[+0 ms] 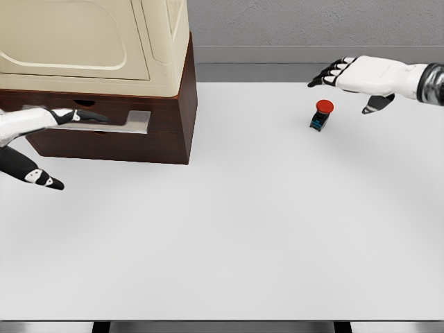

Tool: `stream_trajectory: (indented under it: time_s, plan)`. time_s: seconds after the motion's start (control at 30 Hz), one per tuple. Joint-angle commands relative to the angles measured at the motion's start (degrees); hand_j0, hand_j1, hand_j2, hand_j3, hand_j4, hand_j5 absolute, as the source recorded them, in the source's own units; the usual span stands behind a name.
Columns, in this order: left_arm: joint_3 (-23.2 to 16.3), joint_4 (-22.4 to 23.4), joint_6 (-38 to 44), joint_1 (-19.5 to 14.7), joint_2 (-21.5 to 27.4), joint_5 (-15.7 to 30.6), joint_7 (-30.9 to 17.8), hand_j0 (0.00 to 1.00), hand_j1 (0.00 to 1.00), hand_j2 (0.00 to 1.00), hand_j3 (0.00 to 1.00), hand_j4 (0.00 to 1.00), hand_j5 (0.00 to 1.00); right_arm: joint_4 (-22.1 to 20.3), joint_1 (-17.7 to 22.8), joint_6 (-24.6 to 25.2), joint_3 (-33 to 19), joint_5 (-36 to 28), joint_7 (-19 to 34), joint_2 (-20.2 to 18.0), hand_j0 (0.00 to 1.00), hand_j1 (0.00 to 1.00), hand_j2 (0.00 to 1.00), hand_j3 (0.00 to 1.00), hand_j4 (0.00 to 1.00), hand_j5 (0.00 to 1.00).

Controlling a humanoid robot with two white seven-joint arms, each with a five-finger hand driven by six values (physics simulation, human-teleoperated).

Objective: Open the cabinet drawer with left arm, and place a switch into the drawer with right arm

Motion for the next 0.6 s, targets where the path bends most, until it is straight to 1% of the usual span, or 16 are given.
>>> stream_trajectory:
  time_s: [0.0,0.07,0.17,0.23,0.3,0.4,0.43,0.5,0.57]
  plan:
    - [0.0,0.1,6.2,0.0,-1.7,1.3,-2.0,1.0,1.0,1.0,1.0,1.0,1.0,0.5,0.0,0.2,0.5,1.0,0.0,0.4,1.0,1.0,1.0,1.0,1.0,1.0]
    - [0.1,0.1,8.9,-0.5,-1.4,1.1,-2.9,1.0,1.0,1.0,1.0,1.0,1.0,0.5,0.0,0.2,1.9,2.6,0.0,0.5,1.0,1.0,1.0,1.0,1.0,1.0]
    - [0.4,0.1,10.4,-1.3,-1.2,0.9,-2.9,1.0,1.0,1.0,1.0,1.0,1.0,0.6,0.0,0.2,1.9,2.7,0.0,0.6,1.0,1.0,1.0,1.0,1.0,1.0]
    - [0.4,0.1,11.8,-1.7,-1.3,0.8,-2.8,1.0,1.0,1.0,1.0,1.0,1.0,2.7,-0.2,0.2,1.9,2.8,0.0,1.8,1.0,1.0,1.0,1.0,1.0,1.0]
    - [0.4,0.1,13.7,-1.7,-1.6,0.2,-2.4,1.0,1.0,1.0,1.0,1.0,1.0,3.5,-0.5,0.2,1.9,2.9,0.0,2.3,1.0,1.0,1.0,1.0,1.0,1.0]
    - [0.4,0.1,15.9,-1.7,-1.7,-1.0,-2.2,1.0,1.0,1.0,1.0,1.0,1.0,8.6,-2.2,0.2,1.8,4.2,0.0,4.4,1.0,1.0,1.0,1.0,1.0,1.0]
    - [0.4,0.3,16.9,-1.7,-1.8,-1.3,-1.9,1.0,1.0,1.0,1.0,1.0,1.0,9.7,-2.5,0.2,1.9,4.3,0.0,5.0,1.0,1.0,1.0,1.0,1.0,1.0]
    - [0.4,0.3,18.5,-1.7,-2.2,-2.9,0.7,1.0,1.0,1.0,1.0,1.0,1.0,10.6,-2.5,0.2,1.8,5.7,0.0,5.7,1.0,1.0,1.0,1.0,1.0,1.0]
    - [0.4,0.4,18.9,-1.7,-2.6,-3.0,0.9,1.0,1.0,1.0,1.0,1.0,1.0,12.0,-2.5,0.2,1.9,5.7,0.0,6.4,1.0,1.0,1.0,1.0,1.0,1.0]
